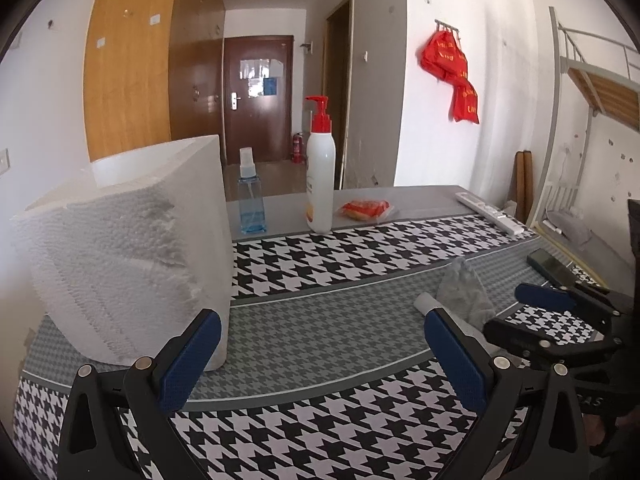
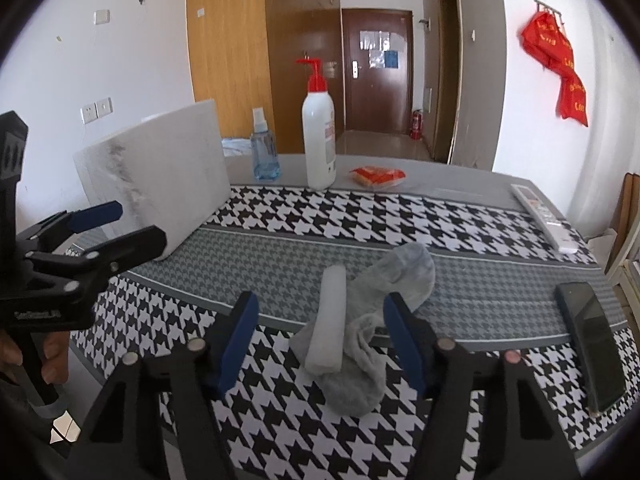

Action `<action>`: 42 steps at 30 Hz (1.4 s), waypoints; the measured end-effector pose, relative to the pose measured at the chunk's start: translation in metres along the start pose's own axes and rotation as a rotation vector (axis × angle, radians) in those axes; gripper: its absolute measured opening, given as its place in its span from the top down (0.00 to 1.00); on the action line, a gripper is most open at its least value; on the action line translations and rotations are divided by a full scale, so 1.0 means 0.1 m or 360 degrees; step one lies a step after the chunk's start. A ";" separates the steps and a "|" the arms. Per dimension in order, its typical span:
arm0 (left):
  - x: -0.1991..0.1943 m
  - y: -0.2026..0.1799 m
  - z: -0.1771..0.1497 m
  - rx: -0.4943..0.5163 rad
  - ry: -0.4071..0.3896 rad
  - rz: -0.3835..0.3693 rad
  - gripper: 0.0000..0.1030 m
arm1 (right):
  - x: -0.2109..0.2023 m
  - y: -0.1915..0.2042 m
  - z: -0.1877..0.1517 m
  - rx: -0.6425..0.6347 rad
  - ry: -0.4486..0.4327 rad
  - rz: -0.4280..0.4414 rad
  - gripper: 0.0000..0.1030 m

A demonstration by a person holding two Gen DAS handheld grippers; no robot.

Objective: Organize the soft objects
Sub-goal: 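Lower the right tool onto the white roll lying on the grey sock, then grasp the white roll with the right tool and lift it off the sock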

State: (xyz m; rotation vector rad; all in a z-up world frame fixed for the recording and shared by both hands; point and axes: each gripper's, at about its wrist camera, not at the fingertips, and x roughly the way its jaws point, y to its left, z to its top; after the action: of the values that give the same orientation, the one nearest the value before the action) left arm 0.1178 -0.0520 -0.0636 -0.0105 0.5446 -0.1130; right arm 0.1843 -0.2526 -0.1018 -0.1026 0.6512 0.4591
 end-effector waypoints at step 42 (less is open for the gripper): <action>0.24 -0.23 -0.03 0.0177 0.0168 -0.0239 0.01 | 0.56 -0.16 0.03 0.0019 0.0298 0.0115 0.80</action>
State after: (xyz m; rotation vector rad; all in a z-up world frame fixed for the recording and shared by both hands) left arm 0.1343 -0.0772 -0.0782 0.0636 0.6421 -0.2913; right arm 0.2322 -0.2444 -0.1345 -0.1117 0.8432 0.5193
